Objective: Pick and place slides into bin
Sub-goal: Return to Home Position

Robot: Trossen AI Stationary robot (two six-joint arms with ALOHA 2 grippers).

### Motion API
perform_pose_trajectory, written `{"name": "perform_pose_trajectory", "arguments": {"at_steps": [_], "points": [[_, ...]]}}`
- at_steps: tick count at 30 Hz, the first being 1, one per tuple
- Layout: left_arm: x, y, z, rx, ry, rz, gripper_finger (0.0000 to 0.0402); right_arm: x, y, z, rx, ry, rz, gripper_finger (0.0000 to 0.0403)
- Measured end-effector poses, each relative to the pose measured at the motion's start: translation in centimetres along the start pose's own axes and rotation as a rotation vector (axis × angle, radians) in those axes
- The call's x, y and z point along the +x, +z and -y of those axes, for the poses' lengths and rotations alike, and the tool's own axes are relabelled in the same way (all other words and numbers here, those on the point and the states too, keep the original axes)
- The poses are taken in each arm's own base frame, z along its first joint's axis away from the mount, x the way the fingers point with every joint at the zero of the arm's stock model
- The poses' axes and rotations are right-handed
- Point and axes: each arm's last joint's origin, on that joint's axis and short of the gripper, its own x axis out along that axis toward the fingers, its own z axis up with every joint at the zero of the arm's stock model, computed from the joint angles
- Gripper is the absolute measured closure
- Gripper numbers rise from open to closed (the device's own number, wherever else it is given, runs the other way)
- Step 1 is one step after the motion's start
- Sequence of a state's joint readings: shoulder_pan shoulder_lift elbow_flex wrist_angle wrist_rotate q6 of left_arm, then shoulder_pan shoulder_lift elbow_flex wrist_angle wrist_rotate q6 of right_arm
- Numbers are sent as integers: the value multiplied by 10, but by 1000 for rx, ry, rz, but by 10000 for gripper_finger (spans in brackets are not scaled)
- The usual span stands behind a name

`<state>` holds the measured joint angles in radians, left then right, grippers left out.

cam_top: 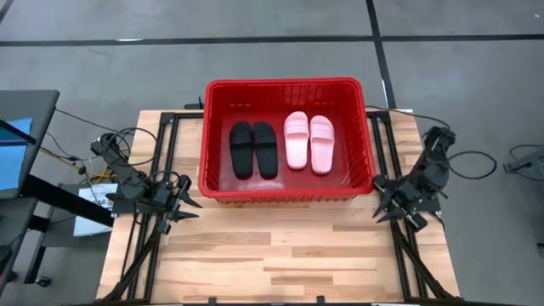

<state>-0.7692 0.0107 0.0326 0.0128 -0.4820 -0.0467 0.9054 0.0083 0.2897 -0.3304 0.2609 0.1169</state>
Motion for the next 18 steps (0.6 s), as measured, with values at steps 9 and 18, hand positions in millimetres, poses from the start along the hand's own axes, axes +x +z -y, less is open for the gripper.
{"name": "perform_pose_trajectory", "arguments": {"at_steps": [9, 18], "points": [[0, 0, 0, 0, 0, 0, 281, 7, -13, -7, -55, 91, 36, 337], [0, 0, 0, 0, 0, 0, 281, 12, -32, -15, -5, 206, -25, 337]]}}
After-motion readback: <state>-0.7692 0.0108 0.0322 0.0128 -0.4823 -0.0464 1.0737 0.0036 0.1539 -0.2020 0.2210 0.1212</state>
